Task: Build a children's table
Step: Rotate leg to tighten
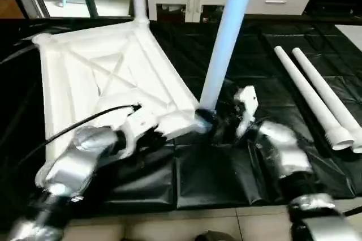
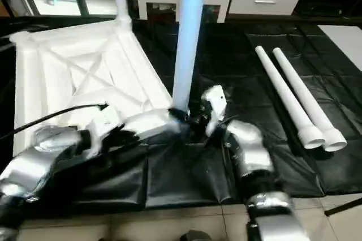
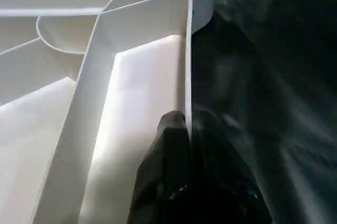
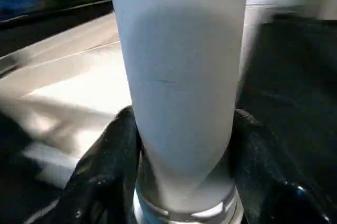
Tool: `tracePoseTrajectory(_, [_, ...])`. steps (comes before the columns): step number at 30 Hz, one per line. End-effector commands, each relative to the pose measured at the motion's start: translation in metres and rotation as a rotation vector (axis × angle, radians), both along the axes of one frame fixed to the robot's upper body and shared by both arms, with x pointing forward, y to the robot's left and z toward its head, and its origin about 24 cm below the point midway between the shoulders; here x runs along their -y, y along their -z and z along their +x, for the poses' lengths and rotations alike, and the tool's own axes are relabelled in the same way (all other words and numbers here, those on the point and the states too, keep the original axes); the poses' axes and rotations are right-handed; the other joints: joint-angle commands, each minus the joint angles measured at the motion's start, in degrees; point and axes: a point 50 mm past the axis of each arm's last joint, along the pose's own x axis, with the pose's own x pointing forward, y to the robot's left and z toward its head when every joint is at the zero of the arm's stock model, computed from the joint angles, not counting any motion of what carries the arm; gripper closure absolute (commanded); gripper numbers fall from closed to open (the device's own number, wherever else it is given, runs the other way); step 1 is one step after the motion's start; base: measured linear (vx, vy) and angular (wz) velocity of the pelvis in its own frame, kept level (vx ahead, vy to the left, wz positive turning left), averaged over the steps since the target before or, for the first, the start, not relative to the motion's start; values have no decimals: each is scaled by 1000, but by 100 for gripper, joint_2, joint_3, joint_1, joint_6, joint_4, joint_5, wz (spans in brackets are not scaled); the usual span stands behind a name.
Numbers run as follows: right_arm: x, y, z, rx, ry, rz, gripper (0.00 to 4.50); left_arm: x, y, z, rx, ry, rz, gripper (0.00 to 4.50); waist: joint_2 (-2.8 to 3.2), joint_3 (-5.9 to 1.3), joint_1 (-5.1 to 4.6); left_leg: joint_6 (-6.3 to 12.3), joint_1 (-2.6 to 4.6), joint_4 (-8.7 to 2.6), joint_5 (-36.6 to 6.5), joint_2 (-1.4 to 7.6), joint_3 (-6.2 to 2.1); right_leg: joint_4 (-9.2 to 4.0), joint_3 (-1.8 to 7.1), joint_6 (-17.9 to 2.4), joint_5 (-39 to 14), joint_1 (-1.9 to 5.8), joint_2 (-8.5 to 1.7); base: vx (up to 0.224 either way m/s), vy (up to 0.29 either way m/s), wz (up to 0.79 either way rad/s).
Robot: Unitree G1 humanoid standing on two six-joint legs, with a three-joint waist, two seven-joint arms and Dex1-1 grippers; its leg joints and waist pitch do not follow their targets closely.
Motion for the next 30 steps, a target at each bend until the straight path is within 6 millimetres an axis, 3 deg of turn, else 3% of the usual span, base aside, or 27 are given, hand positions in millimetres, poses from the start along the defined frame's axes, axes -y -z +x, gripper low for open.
tracePoseTrajectory(1, [3,35,-8,-175,101,-66,243,10,19,-5,-84,-16,19,450,-29,-249,2,273,-15,-331,-893,5,64,-599,284,-1284,-1193,240,-377,0,0,0])
tracePoseTrajectory(4, [-15,53,-6,-315,353,-66,244,34,18,13,-88,-185,15,450,-25,-231,-14,121,3,-349,-1122,-10,50,-649,283,-1096,-1604,203,-369,0,0,0])
tracePoseTrajectory(7, [-35,59,-9,-375,448,-36,245,53,13,22,-88,-244,-29,450,-32,-252,-13,36,6,-356,-1238,-31,41,-657,280,-895,-1583,187,-345,0,0,0])
tracePoseTrajectory(8, [-35,59,-9,-375,448,-36,245,53,13,22,-88,-244,-29,450,-33,-259,-8,34,10,-357,-1251,-32,42,-656,281,-875,-1533,182,-344,0,0,0])
tracePoseTrajectory(10, [-53,57,-11,-367,397,-22,245,62,10,24,-84,-230,-38,450,-46,-274,3,87,-26,-375,-1228,-24,26,-636,273,-869,-1195,202,-338,0,0,0])
tracePoseTrajectory(13, [-64,41,-7,-301,273,71,245,60,7,21,-51,-162,-47,450,-47,-291,-10,144,-39,-385,-1278,-16,20,-627,264,-898,-1021,214,-339,0,0,0])
tracePoseTrajectory(15, [-60,33,-6,-239,202,93,245,54,9,16,-63,-118,-49,450,-65,-306,-8,197,-48,-387,-1320,-11,14,-631,264,-898,-1017,232,-349,0,0,0])
tracePoseTrajectory(16, [-54,19,-4,-141,93,101,210,44,13,7,-85,-42,-38,450,-51,-310,-8,248,-64,-390,-1189,4,13,-616,268,-952,-838,245,-360,0,0,0])
tracePoseTrajectory(17, [-50,15,-4,-107,56,96,210,40,15,2,-93,-12,-28,450,-45,-319,-4,283,-67,-385,-1159,14,7,-607,268,-999,-741,252,-365,0,0,0])
tracePoseTrajectory(18, [-47,13,-4,-90,39,92,172,37,16,-1,-94,15,-22,450,-55,-318,-29,351,-105,-385,-1055,12,11,-593,271,-1063,-545,280,-362,0,0,0])
tracePoseTrajectory(22, [-9,-11,-4,1,-159,96,150,4,21,-24,-126,154,6,450,-31,-315,-44,523,-87,-374,-859,36,26,-561,260,-1355,-121,287,-339,0,0,0])
tracePoseTrajectory(24, [-3,-13,-4,5,-182,85,127,0,21,-26,-129,156,5,450,-23,-320,-43,574,-78,-375,-728,50,38,-540,266,-1412,31,288,-347,0,0,0])
tracePoseTrajectory(25, [13,-18,-6,15,-263,28,124,-13,20,-30,-140,157,8,450,-11,-325,-24,632,-67,-368,-539,48,49,-514,260,-1511,262,294,-344,0,0,0])
tracePoseTrajectory(30, [27,-22,-11,3,-371,0,105,-23,18,-36,-153,181,8,450,-30,-342,0,860,-59,-338,-166,43,71,-455,259,-1640,813,314,-351,0,0,0])
